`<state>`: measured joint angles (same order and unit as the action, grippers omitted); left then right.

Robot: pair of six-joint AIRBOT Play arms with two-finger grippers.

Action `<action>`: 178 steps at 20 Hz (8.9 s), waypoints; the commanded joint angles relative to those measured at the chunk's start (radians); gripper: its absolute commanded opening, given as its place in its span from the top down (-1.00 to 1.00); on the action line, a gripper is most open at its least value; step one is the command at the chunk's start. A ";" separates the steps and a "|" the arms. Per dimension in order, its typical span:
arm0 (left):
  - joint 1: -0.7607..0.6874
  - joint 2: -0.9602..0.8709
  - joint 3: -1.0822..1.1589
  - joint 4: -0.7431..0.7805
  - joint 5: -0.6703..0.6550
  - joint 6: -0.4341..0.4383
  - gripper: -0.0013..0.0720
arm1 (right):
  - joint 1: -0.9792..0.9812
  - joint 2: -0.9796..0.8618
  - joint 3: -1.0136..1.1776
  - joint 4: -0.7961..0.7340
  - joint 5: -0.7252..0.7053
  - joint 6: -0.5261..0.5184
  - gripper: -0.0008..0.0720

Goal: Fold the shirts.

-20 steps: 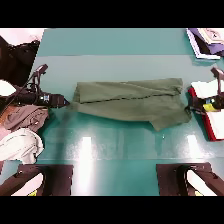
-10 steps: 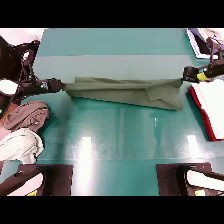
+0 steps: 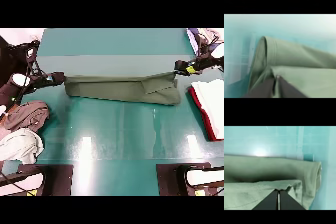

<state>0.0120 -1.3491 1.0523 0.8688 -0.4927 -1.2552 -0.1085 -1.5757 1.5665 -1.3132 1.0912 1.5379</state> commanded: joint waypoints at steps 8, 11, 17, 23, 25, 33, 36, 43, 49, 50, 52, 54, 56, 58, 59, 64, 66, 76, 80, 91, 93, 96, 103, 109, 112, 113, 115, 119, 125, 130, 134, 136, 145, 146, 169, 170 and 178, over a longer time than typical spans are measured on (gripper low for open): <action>0.001 -0.081 0.142 -0.010 -0.182 -0.046 -0.24 | -0.106 -0.039 0.010 0.106 0.222 -0.090 -0.33; 0.001 -0.081 0.142 -0.010 -0.293 0.003 0.89 | -0.220 -0.064 0.008 0.227 0.352 -0.143 -0.86; 0.001 -0.081 0.141 -0.009 -0.441 0.006 0.90 | -0.306 -0.161 0.008 0.276 0.410 -0.162 -0.94; 0.001 -0.081 0.141 -0.013 -0.536 0.005 0.90 | -0.307 -0.288 0.008 0.434 0.374 -0.184 -0.94; 0.001 -0.081 0.141 -0.014 -0.543 -0.002 0.90 | -0.306 -0.312 0.008 0.450 0.357 -0.185 -0.93; 0.001 -0.081 0.141 -0.017 -0.541 -0.002 0.90 | -0.247 -0.362 0.009 0.584 0.285 -0.221 -0.79; 0.001 -0.081 0.141 -0.017 -0.536 -0.002 0.90 | -0.233 -0.362 0.009 0.587 0.261 -0.240 0.07; -0.166 -0.084 0.145 -0.016 -0.379 -0.054 0.90 | -0.196 -0.250 0.009 0.588 0.229 -0.282 0.94; -0.363 -0.294 0.418 -0.008 -0.358 -0.079 0.90 | -0.078 -0.130 0.214 0.588 0.337 -0.229 0.95; -0.386 -0.348 0.480 -0.008 -0.363 -0.088 0.90 | -0.046 -0.126 0.270 0.587 0.353 -0.211 0.95; -0.425 -0.451 0.592 -0.008 -0.375 -0.119 0.90 | 0.014 -0.127 0.369 0.587 0.360 -0.170 0.95; -0.456 -0.546 0.686 -0.009 -0.395 -0.144 0.90 | 0.078 -0.127 0.446 0.586 0.360 -0.146 0.95; -0.471 -0.626 0.751 -0.009 -0.400 -0.174 0.90 | 0.129 -0.127 0.492 0.586 0.356 -0.119 0.95; -0.472 -0.685 0.786 -0.010 -0.406 -0.203 0.90 | 0.172 -0.124 0.491 0.587 0.336 -0.097 0.95; -0.471 -0.698 0.789 -0.009 -0.404 -0.207 0.90 | 0.193 -0.125 0.485 0.587 0.332 -0.095 0.95; -0.459 -0.707 0.789 0.023 -0.403 -0.204 0.90 | 0.284 -0.125 0.459 0.587 0.254 -0.095 0.95; -0.442 -0.706 0.789 0.021 -0.427 -0.204 0.90 | 0.312 -0.126 0.459 0.585 0.227 -0.095 0.95; -0.244 -0.553 0.892 0.103 -0.658 -0.139 0.90 | 0.385 -0.138 0.459 0.579 0.086 -0.100 0.95; -0.162 -0.514 0.979 0.188 -0.780 -0.140 0.90 | 0.414 -0.176 0.459 0.587 0.072 -0.107 0.95; -0.035 -0.513 0.991 0.396 -0.942 -0.198 0.90 | 0.512 -0.233 0.459 0.587 -0.042 -0.145 0.95; -0.010 -0.513 0.991 0.395 -0.951 -0.214 0.90 | 0.521 -0.235 0.459 0.587 -0.078 -0.154 0.95; 0.001 -0.513 0.991 0.388 -0.966 -0.212 0.90 | 0.546 -0.258 0.459 0.589 -0.135 -0.198 0.94; 0.001 -0.512 0.991 0.354 -0.971 -0.214 0.90 | 0.713 -0.412 0.464 0.775 -0.443 -0.385 -0.29; 0.020 -0.423 0.991 0.376 -0.922 -0.209 0.90 | 0.724 -0.425 0.478 0.999 -0.406 -0.568 -0.73; 0.056 -0.383 0.990 0.381 -0.943 -0.204 0.90 | 0.623 -0.312 0.353 0.996 -0.352 -0.570 -0.73; 0.063 -0.378 0.989 0.381 -0.958 -0.204 0.90 | 0.578 -0.283 0.319 0.995 -0.319 -0.570 -0.73; 0.069 -0.378 0.989 0.378 -0.997 -0.203 0.90 | 0.476 -0.237 0.242 0.994 -0.232 -0.529 -0.73; 0.069 -0.378 0.987 0.321 -1.002 -0.203 0.90 | 0.301 -0.232 0.103 0.798 -0.061 -0.332 -0.73; 0.069 -0.378 0.987 0.245 -0.995 -0.204 0.90 | 0.288 -0.358 0.043 0.770 0.006 -0.260 -0.74; 0.069 -0.378 0.986 0.245 -1.020 -0.203 0.90 | 0.383 -0.508 0.211 0.772 -0.003 -0.204 -0.74; 0.069 -0.378 0.987 0.245 -1.021 -0.203 0.90 | 0.460 -0.607 0.359 0.772 -0.051 -0.144 -0.74; 0.069 -0.378 0.987 0.245 -1.036 -0.202 0.90 | 0.486 -0.639 0.406 0.773 -0.081 -0.130 -0.73; 0.069 -0.378 0.987 0.244 -1.086 -0.184 0.90 | 0.438 -0.531 0.409 0.691 -0.119 -0.195 0.94; 0.069 -0.378 0.987 0.244 -1.092 -0.183 0.90 | 0.401 -0.491 0.409 0.623 -0.076 -0.192 0.94; -0.170 -0.378 0.987 0.157 -0.955 -0.200 0.90 | -0.581 -0.052 0.409 0.346 0.227 -0.107 0.94; -0.170 -0.378 0.987 0.156 -0.955 -0.205 0.90 | -0.595 -0.034 0.408 0.346 0.231 -0.107 0.94; -0.171 -0.378 0.987 0.157 -0.955 -0.202 0.90 | -0.663 0.105 0.408 0.289 0.369 -0.063 0.94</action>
<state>-0.1574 -1.7275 2.0396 1.0256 -1.4487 -1.4578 -0.7525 -1.5150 1.9743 -0.9813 1.3933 1.4361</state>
